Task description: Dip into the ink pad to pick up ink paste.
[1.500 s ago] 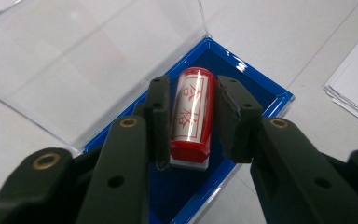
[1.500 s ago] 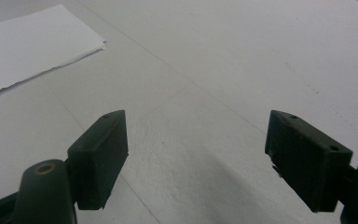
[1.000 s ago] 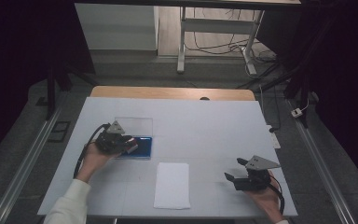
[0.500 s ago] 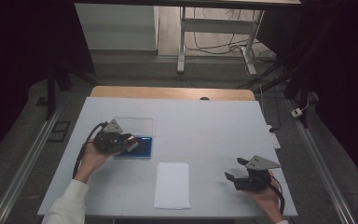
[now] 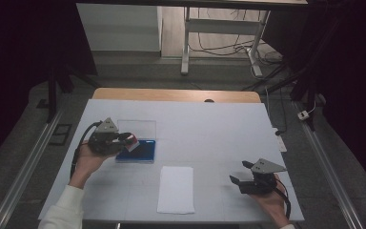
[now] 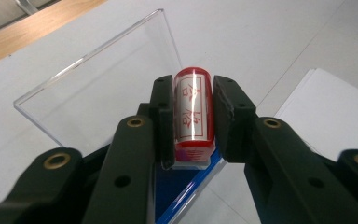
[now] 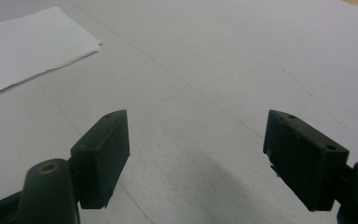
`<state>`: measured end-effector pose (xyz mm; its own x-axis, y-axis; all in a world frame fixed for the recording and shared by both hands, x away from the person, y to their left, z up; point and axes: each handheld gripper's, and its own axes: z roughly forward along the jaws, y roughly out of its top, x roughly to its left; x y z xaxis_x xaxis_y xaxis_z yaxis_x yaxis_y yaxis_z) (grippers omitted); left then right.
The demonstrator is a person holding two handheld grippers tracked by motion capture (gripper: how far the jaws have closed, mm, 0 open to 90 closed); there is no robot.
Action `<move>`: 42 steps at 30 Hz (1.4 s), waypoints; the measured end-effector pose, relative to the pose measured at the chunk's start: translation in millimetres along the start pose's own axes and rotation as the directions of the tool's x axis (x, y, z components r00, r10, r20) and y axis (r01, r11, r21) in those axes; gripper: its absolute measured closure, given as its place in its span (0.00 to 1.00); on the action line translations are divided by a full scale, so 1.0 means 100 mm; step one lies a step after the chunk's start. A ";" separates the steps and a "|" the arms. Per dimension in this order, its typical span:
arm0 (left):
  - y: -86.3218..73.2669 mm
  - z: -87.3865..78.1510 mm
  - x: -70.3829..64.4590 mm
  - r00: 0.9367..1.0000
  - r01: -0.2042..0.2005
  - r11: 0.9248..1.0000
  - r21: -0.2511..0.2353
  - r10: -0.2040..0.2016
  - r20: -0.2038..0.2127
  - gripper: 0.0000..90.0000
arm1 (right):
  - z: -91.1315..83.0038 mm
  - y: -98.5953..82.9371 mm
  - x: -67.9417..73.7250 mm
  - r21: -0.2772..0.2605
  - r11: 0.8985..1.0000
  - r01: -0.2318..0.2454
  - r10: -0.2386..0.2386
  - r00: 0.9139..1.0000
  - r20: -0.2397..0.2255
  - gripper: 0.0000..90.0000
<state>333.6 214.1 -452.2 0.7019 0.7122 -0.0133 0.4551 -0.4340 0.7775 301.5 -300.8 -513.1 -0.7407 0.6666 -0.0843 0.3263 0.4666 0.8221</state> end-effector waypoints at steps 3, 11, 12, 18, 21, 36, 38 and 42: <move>0.02 -0.03 -0.01 1.000 -0.001 1.000 -0.009 0.001 0.000 0.78 | 0.00 0.00 0.00 0.001 1.000 0.000 0.000 1.000 -0.001 0.25; 0.03 -0.03 0.00 1.000 0.003 1.000 -0.003 -0.003 -0.004 0.78 | 0.00 0.00 0.02 -0.003 1.000 0.001 -0.001 1.000 -0.009 0.25; 0.03 0.00 0.01 1.000 0.005 1.000 0.007 -0.005 -0.008 0.78 | 0.00 0.00 0.01 -0.003 1.000 0.001 -0.001 1.000 -0.009 0.25; 0.04 0.09 0.01 1.000 0.003 1.000 0.031 -0.002 -0.011 0.78 | 0.00 -0.01 0.02 0.010 1.000 0.004 -0.004 1.000 -0.006 0.25; 0.03 0.14 0.02 1.000 0.000 0.999 0.049 0.000 -0.014 0.78 | 0.00 -0.01 0.03 0.012 1.000 0.004 -0.004 1.000 -0.010 0.26; -0.05 0.35 0.07 0.999 0.014 0.994 0.113 -0.011 -0.030 0.78 | 0.02 -0.02 0.03 0.015 1.000 0.006 -0.006 1.000 -0.015 0.26; -0.06 0.37 0.07 0.999 0.013 0.993 0.120 -0.010 -0.030 0.78 | 0.02 -0.02 0.03 0.020 1.000 0.007 -0.007 1.000 -0.007 0.26; -0.08 0.41 0.08 0.999 0.013 0.991 0.133 -0.008 -0.034 0.78 | 0.03 -0.02 0.04 0.016 1.000 0.002 -0.002 1.000 -0.014 0.26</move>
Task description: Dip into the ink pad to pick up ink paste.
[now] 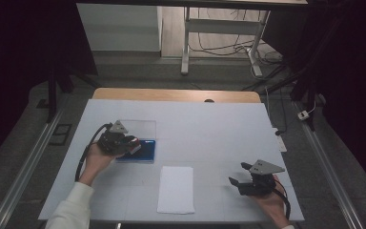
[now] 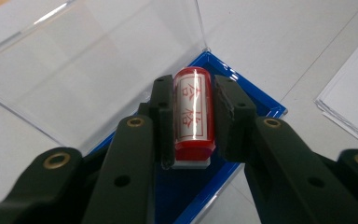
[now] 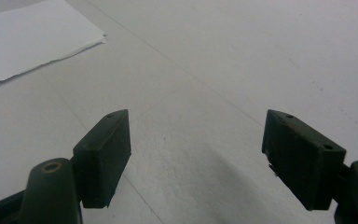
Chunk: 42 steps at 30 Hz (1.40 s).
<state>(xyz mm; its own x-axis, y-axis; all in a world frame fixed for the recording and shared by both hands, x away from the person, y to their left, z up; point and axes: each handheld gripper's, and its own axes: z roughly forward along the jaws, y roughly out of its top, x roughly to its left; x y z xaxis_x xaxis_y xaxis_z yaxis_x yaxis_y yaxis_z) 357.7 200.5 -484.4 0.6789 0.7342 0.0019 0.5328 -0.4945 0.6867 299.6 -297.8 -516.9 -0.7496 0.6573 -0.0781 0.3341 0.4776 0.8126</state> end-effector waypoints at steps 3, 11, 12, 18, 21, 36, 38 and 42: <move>-0.01 0.02 0.00 1.000 -0.003 1.000 0.010 0.003 -0.003 0.78 | 0.00 0.00 0.00 -0.001 1.000 0.002 -0.002 1.000 -0.001 0.26; -0.02 0.07 0.00 1.000 -0.007 1.000 0.031 0.007 -0.006 0.78 | -0.01 0.00 0.00 0.000 1.000 0.004 -0.004 1.000 0.000 0.26; -0.03 0.07 0.00 1.000 -0.003 1.000 0.030 0.003 -0.002 0.78 | -0.01 0.00 0.00 0.001 1.000 0.004 -0.004 1.000 0.000 0.26; -0.03 0.07 0.00 1.000 -0.001 0.999 0.035 0.001 -0.005 0.78 | -0.01 0.00 0.00 0.001 1.000 0.005 -0.005 1.000 0.001 0.26; -0.02 0.07 -0.01 1.000 -0.008 0.999 0.045 0.008 -0.013 0.78 | -0.01 0.00 0.00 0.001 1.000 0.005 -0.005 1.000 0.001 0.26; 0.00 0.12 -0.09 0.998 -0.026 0.995 0.092 0.032 -0.062 0.78 | 0.00 0.01 0.01 0.001 1.000 0.012 -0.012 1.000 0.002 0.26; -0.01 0.12 -0.09 0.998 -0.021 0.996 0.091 0.027 -0.063 0.79 | -0.01 0.01 0.01 -0.001 1.000 0.009 -0.009 1.000 0.003 0.26; 0.02 0.13 -0.14 0.995 -0.035 0.993 0.116 0.046 -0.088 0.79 | -0.01 0.01 0.01 0.005 1.000 0.011 -0.011 1.000 0.012 0.26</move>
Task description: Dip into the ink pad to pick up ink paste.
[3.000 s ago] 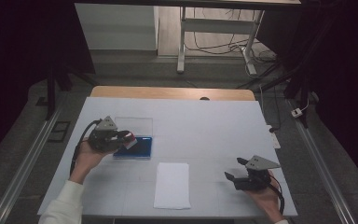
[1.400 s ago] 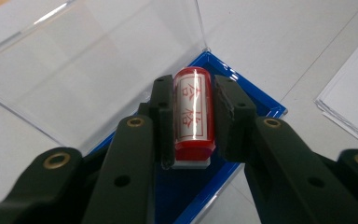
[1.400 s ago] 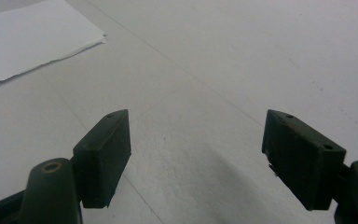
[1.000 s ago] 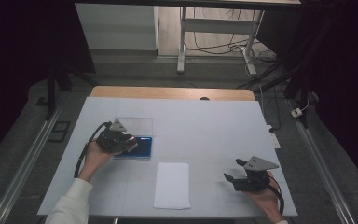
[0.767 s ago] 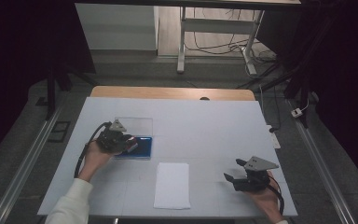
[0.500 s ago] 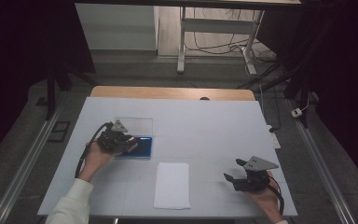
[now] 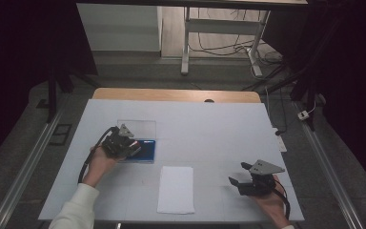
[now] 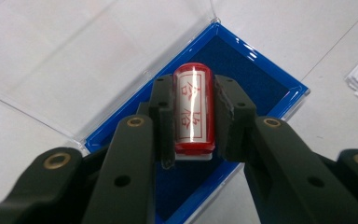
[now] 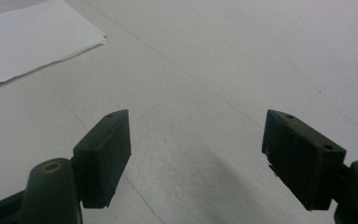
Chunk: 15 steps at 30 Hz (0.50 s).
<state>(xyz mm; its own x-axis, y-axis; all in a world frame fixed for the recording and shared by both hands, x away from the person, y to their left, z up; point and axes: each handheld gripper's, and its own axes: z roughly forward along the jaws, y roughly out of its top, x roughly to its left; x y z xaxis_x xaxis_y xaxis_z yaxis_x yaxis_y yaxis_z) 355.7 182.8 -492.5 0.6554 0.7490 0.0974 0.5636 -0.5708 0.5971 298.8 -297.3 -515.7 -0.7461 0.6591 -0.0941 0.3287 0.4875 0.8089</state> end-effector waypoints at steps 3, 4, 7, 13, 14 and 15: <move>0.01 0.00 -0.02 1.000 -0.010 1.000 0.012 0.010 -0.009 0.79 | 0.01 0.00 0.01 -0.003 1.000 0.002 -0.002 1.000 -0.009 0.26; 0.01 0.00 -0.01 1.000 -0.008 1.000 0.012 0.008 -0.006 0.79 | 0.01 0.01 0.01 0.001 1.000 0.004 -0.004 1.000 0.001 0.26; 0.01 0.00 0.00 1.000 -0.004 1.000 0.012 0.004 0.002 0.79 | 0.02 0.01 0.02 -0.006 1.000 0.002 -0.002 1.000 -0.005 0.26; 0.01 0.01 0.01 1.000 -0.002 1.000 0.013 0.002 0.007 0.79 | 0.02 0.01 0.02 -0.003 1.000 0.001 -0.001 1.000 -0.008 0.26; 0.01 0.01 0.01 1.000 0.001 1.000 0.011 -0.001 0.007 0.79 | 0.02 0.01 0.02 -0.004 1.000 0.001 -0.001 1.000 -0.007 0.26; 0.01 0.01 0.01 1.000 0.002 1.000 0.010 -0.002 0.007 0.79 | 0.02 0.01 0.02 -0.004 1.000 0.001 -0.001 1.000 -0.007 0.26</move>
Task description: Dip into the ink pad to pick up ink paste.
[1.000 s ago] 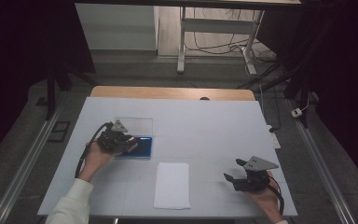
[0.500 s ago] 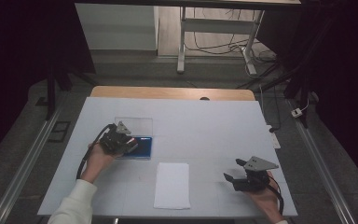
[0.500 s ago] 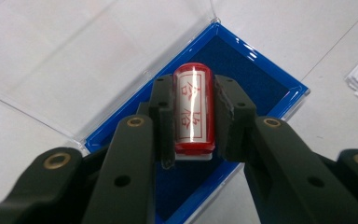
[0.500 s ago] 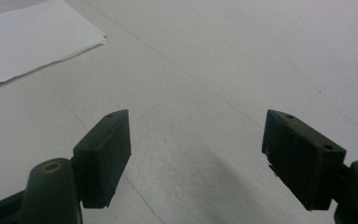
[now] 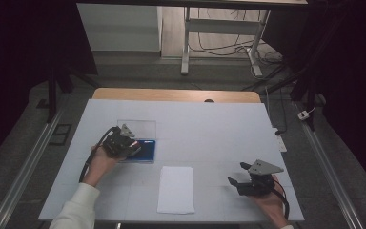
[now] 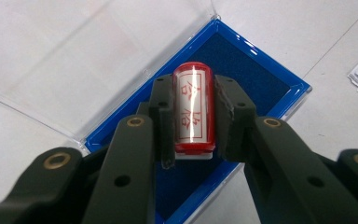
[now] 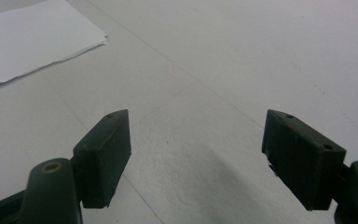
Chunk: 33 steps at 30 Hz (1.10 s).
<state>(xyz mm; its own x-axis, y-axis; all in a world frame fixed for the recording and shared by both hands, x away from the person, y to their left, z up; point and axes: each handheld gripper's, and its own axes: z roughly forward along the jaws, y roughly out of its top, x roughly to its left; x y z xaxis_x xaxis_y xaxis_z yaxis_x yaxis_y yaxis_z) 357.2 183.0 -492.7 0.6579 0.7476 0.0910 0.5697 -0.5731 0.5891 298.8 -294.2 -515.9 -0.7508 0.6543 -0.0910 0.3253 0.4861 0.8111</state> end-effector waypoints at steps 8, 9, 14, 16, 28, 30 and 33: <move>0.00 0.00 0.00 1.000 0.003 1.000 -0.003 -0.003 0.004 0.78 | 0.00 0.00 0.00 0.001 1.000 0.001 -0.001 1.000 0.000 0.26; 0.00 0.00 0.00 1.000 0.003 1.000 -0.003 -0.003 0.004 0.79 | 0.00 0.00 0.00 0.001 1.000 0.001 -0.001 1.000 0.000 0.26; 0.00 0.00 0.00 1.000 0.001 1.000 -0.001 -0.001 0.002 0.78 | -0.01 0.00 0.00 0.004 1.000 0.003 -0.003 1.000 0.001 0.26; 0.00 0.00 0.00 1.000 0.003 1.000 -0.002 -0.003 0.004 0.78 | -0.01 0.00 0.00 0.004 1.000 0.003 -0.003 1.000 0.001 0.26; -0.04 -0.11 0.10 1.000 0.027 0.998 -0.051 -0.026 0.008 0.78 | 0.00 0.00 -0.01 0.004 1.000 0.002 -0.002 1.000 -0.002 0.26; -0.04 -0.18 0.13 0.999 0.042 0.996 -0.082 -0.040 0.024 0.78 | -0.01 0.00 -0.01 0.003 1.000 0.003 -0.003 1.000 -0.003 0.26; -0.03 -0.32 0.14 0.999 0.049 0.992 -0.118 -0.046 0.029 0.78 | -0.02 0.01 0.00 0.003 1.000 0.001 -0.001 1.000 0.008 0.26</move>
<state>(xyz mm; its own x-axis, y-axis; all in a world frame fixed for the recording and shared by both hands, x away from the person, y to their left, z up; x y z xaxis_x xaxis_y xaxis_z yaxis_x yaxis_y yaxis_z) 349.2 206.1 -467.4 0.6448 0.7633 0.0404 0.5392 -0.4917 0.6838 298.2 -295.3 -514.4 -0.7466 0.6582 -0.0963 0.3261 0.4883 0.8095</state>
